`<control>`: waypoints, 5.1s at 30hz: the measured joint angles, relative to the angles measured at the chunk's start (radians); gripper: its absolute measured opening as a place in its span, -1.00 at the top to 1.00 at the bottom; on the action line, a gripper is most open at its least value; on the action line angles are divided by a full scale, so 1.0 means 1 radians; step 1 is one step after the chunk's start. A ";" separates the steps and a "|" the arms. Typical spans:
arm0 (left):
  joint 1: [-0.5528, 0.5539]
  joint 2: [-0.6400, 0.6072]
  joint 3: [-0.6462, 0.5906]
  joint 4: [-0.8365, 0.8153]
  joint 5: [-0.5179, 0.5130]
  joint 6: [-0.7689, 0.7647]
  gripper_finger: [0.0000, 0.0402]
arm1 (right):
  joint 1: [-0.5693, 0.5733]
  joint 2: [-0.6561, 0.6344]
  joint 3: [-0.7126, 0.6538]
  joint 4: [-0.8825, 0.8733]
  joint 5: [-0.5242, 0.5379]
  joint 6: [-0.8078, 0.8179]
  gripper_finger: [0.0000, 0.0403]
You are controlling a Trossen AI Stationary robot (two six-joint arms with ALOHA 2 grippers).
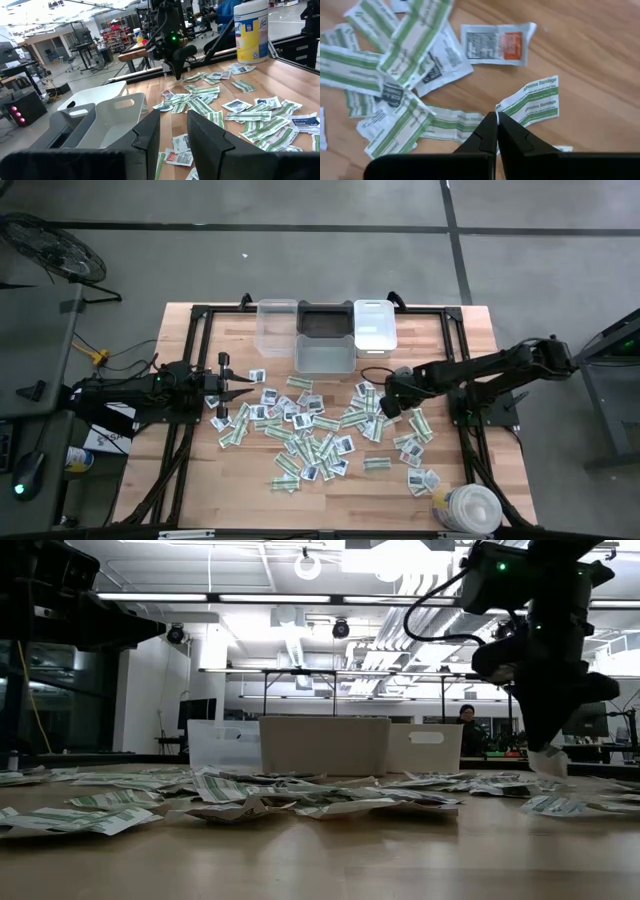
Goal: Pick & Place First Aid Supplies
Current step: Put the bandage pack into the gray bin
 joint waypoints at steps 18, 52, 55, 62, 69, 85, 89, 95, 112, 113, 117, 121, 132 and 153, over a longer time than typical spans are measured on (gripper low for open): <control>0.000 0.000 0.000 0.000 0.000 0.000 0.52 | -0.091 0.023 0.330 -0.145 0.031 -0.621 1.00; 0.000 0.000 0.000 0.000 0.000 0.000 0.52 | -0.242 0.568 0.735 0.150 0.126 -2.232 1.00; 0.000 0.000 0.000 0.000 0.000 0.000 0.52 | -0.243 0.585 0.735 0.150 0.156 -2.213 0.99; 0.000 0.000 0.000 0.000 0.000 0.000 0.52 | -0.250 0.586 0.695 0.165 0.162 -2.205 0.81; 0.000 0.000 0.000 0.000 0.000 0.000 0.52 | -0.249 0.586 0.639 0.226 0.166 -2.204 0.49; 0.000 0.000 0.000 0.000 0.000 0.000 0.52 | -0.223 0.467 0.633 0.025 0.486 -1.333 0.27; 0.000 0.000 0.000 0.000 0.000 0.000 0.52 | -0.219 0.410 0.631 -0.171 0.370 -0.937 0.28; 0.000 0.000 0.000 0.000 0.000 0.000 0.52 | -0.200 0.325 0.506 -0.293 0.176 -0.473 0.27; 0.000 0.000 0.000 0.000 0.000 0.000 0.52 | 0.009 0.191 0.148 -0.313 -0.018 0.224 0.12; 0.000 0.000 0.000 0.000 0.000 0.000 0.52 | 0.015 0.191 0.144 -0.314 -0.022 0.235 0.10; 0.000 0.000 0.000 0.000 0.000 0.000 0.52 | 0.025 0.191 0.135 -0.326 -0.029 0.268 0.04; 0.000 0.000 0.000 0.000 0.000 0.000 0.52 | 0.028 0.192 0.135 -0.341 -0.034 0.281 0.00; 0.000 0.000 0.000 0.000 0.000 0.000 0.52 | 0.027 0.313 0.136 -0.324 -0.093 0.242 0.00; 0.000 0.000 0.000 0.000 0.000 0.000 0.52 | 0.027 0.343 0.136 -0.385 -0.074 0.248 0.07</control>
